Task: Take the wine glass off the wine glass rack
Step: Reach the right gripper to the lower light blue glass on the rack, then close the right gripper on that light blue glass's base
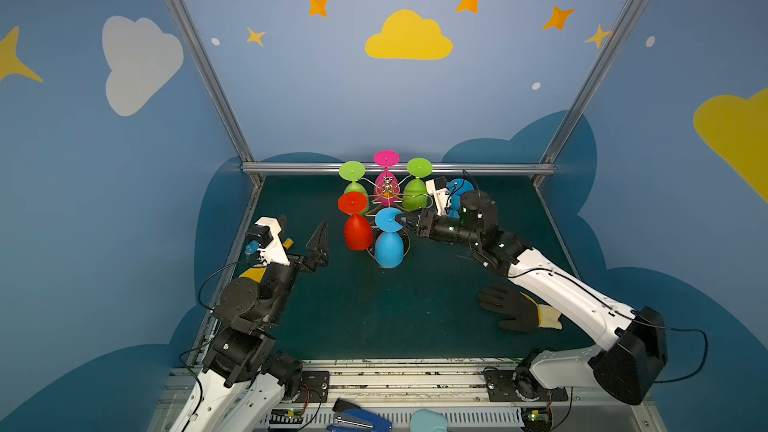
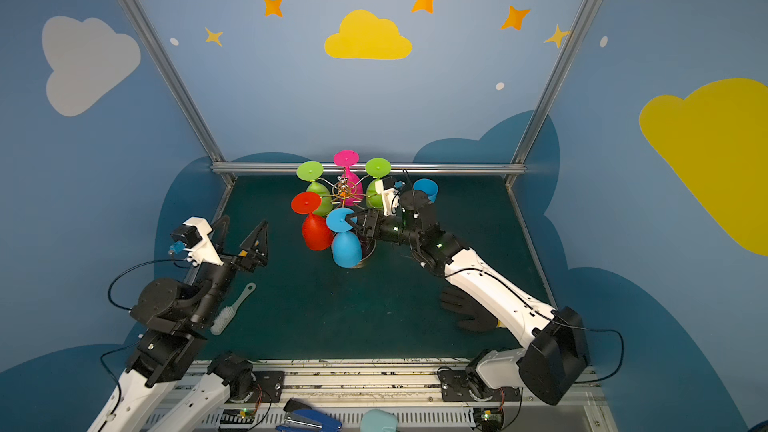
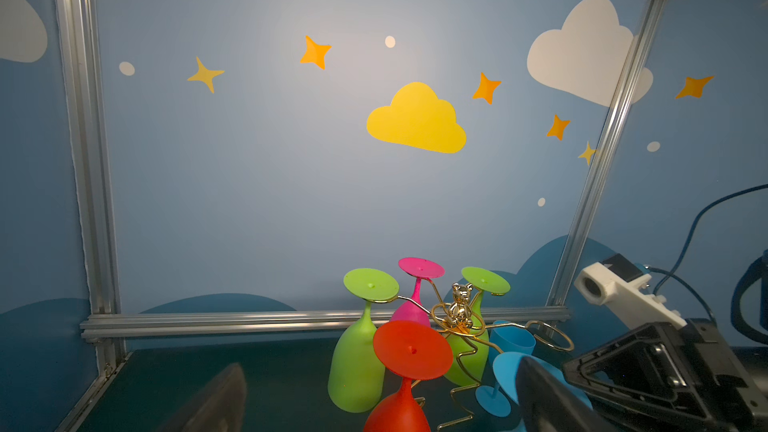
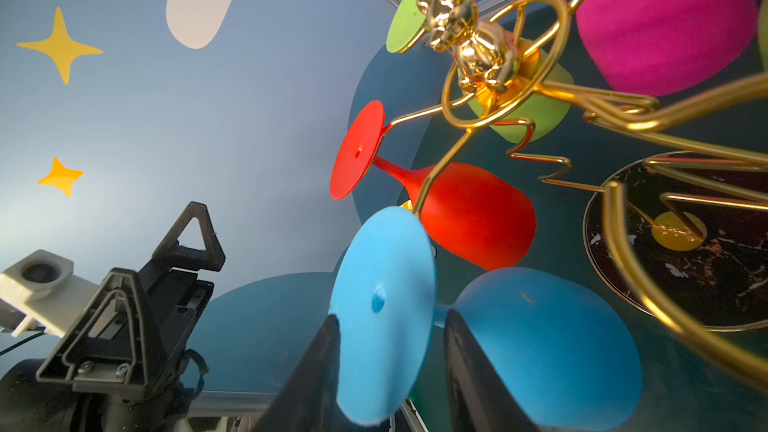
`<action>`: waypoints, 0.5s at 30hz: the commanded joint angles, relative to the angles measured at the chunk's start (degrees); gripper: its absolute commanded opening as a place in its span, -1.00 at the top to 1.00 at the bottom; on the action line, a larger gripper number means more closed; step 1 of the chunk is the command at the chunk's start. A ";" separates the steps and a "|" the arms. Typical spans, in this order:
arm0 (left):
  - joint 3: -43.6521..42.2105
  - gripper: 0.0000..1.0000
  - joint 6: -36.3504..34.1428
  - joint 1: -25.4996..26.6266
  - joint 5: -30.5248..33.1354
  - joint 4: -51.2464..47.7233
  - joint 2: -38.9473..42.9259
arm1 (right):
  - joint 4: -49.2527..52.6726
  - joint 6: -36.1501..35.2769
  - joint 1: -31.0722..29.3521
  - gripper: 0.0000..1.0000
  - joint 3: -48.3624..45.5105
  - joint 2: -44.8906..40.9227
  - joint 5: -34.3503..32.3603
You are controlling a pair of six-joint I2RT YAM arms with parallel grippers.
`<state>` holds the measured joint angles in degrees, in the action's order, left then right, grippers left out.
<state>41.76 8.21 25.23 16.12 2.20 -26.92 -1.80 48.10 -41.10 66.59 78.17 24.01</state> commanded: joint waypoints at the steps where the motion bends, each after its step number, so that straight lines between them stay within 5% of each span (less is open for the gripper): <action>1: -0.32 -0.99 0.16 -0.18 -0.11 0.75 0.76 | -1.90 0.55 -0.47 0.32 1.87 0.28 0.19; 15: -0.21 -0.99 0.05 -0.17 -0.02 0.70 1.25 | -1.89 0.91 -0.47 1.00 1.77 -0.88 -0.32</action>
<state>41.76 8.21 25.23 16.14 2.20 -26.20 -3.22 49.17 -41.43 67.33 78.11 24.03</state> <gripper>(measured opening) 0.994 0.051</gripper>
